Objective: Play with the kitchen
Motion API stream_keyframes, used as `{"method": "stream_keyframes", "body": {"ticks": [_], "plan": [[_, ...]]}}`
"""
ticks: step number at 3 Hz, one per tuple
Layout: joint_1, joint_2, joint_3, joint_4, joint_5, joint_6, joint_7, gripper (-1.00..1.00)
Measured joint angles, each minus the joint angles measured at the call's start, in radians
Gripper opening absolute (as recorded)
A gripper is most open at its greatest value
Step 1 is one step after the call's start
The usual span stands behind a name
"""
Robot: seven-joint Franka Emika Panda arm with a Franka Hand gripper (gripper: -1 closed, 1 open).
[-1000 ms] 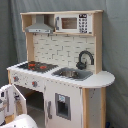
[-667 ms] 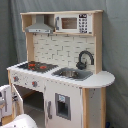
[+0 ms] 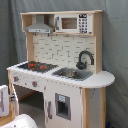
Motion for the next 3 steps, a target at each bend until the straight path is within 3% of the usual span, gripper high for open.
{"method": "stream_keyframes", "body": {"ticks": [1,2,3], "plan": [[0.001,0.0,0.0,0.0,0.0,-0.005,0.0,1.0],[0.007,0.001,0.003,0.0,0.0,-0.029,0.0,1.0],[0.052,0.001,-0.01,0.013,-0.008,-0.123,-0.005,1.0]]}}
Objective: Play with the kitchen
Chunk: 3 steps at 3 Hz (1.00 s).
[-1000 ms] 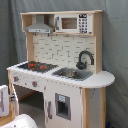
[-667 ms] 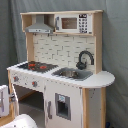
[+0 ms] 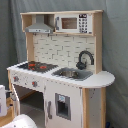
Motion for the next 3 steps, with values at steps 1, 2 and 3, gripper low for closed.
{"method": "stream_keyframes", "body": {"ticks": [1,2,3], "plan": [[0.075,0.001,-0.04,0.011,-0.002,-0.064,-0.019,1.0],[0.133,0.001,-0.102,0.01,-0.007,-0.127,-0.06,1.0],[0.163,0.002,-0.169,0.006,-0.007,-0.176,-0.114,1.0]]}}
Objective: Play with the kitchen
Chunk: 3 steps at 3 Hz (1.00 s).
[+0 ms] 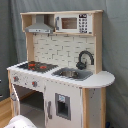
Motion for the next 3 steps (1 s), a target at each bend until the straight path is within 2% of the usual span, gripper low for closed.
{"method": "stream_keyframes", "body": {"ticks": [3], "plan": [[0.069,0.011,-0.186,-0.021,0.0,-0.064,-0.244,1.0]]}}
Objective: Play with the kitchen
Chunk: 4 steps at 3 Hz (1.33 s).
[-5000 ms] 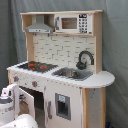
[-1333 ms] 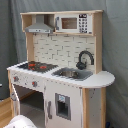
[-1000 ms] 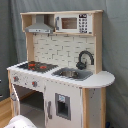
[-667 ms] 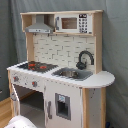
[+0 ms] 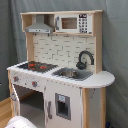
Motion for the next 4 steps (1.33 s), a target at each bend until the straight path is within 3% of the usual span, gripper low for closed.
{"method": "stream_keyframes", "body": {"ticks": [4], "plan": [[0.125,0.001,-0.216,-0.028,0.0,-0.141,-0.453,1.0]]}}
